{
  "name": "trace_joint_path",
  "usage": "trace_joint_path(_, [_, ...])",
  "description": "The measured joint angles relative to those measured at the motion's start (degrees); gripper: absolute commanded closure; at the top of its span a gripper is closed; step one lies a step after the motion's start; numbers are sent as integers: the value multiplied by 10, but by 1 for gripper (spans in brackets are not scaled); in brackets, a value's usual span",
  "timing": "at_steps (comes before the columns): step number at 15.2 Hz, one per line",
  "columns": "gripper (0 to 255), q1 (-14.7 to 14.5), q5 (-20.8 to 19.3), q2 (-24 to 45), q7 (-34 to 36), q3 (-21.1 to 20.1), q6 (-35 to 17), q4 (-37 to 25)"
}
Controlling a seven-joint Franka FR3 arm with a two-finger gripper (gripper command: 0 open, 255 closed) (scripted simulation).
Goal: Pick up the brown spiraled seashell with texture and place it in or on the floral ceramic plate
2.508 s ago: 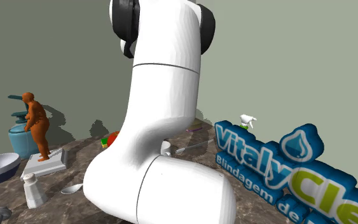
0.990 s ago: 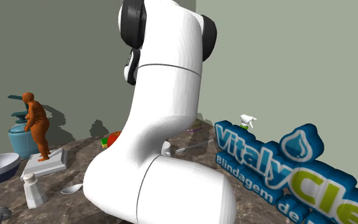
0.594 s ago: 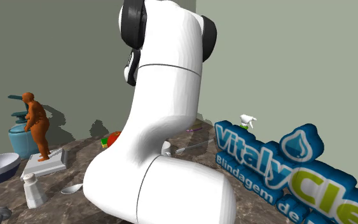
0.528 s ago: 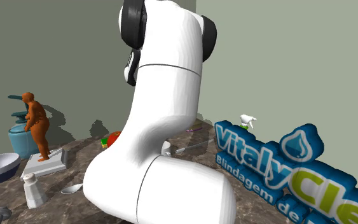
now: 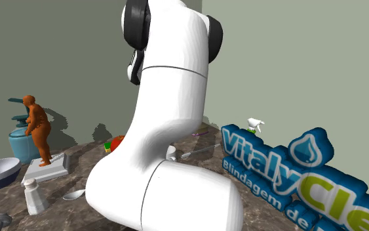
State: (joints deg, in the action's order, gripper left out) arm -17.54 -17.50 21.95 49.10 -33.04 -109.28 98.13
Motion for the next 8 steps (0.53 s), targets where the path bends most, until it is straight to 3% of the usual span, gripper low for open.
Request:
trace_joint_path(3, [0, -3, 8, -9, -5, -4, 36, -29])
trace_joint_path(8, [0, -3, 10, -11, -6, -5, 44, -35])
